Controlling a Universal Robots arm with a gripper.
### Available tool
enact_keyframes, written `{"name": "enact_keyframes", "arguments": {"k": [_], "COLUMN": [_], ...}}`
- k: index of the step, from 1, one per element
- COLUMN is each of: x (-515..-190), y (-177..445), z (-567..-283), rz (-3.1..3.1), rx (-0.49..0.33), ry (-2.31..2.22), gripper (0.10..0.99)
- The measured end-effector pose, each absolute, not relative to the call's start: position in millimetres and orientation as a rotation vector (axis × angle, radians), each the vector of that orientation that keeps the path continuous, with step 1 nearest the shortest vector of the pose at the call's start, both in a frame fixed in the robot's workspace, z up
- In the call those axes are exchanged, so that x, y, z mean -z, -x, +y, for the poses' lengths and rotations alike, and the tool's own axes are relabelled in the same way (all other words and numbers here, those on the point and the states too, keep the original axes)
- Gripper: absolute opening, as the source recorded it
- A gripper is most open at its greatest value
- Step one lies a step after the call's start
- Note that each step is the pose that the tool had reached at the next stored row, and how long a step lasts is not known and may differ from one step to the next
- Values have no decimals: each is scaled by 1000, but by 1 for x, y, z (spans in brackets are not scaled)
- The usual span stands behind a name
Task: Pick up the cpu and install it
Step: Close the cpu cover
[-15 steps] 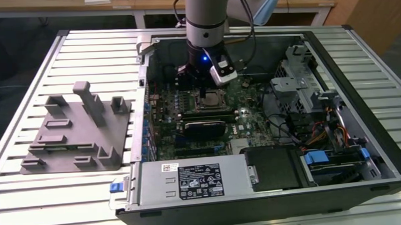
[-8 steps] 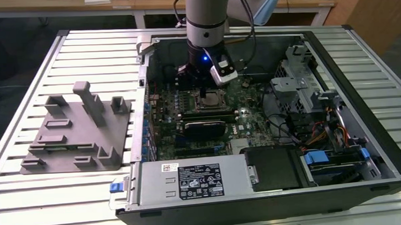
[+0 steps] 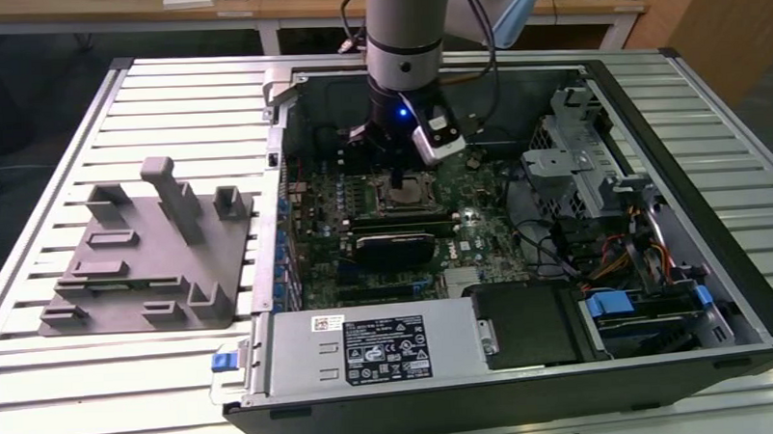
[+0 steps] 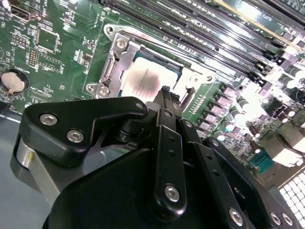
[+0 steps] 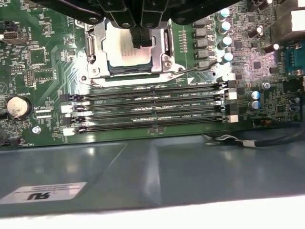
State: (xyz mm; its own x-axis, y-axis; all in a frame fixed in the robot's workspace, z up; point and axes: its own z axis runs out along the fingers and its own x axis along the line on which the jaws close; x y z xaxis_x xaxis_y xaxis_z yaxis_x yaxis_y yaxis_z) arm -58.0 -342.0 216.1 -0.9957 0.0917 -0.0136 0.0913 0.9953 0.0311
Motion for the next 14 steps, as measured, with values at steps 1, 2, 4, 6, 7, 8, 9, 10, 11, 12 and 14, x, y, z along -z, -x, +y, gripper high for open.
{"name": "enact_keyframes", "arguments": {"k": [1, 2, 4, 6, 7, 8, 9, 10, 11, 12, 14], "x": [-216, -216, -216, -216, -216, -216, -217, -217, -217, -217, -217], "y": [57, 56, 56, 56, 56, 56, 56, 55, 54, 53, 52], "z": [-342, -342, -342, -342, -342, -342, -342, -342, -342, -342, -342], "rz": [3123, 3123, 3123, 3123, 3123, 3123, 3123, 3123, 3123, 3123, 3123], "rx": [-48, -48, -48, -48, -48, -47, -48, -48, -48, -48, -48], "ry": [-143, -143, -143, -143, -143, -143, -143, -143, -143, -143, -143], "gripper": [106, 106, 106, 106, 106, 106, 106, 106, 106, 106, 106]}}
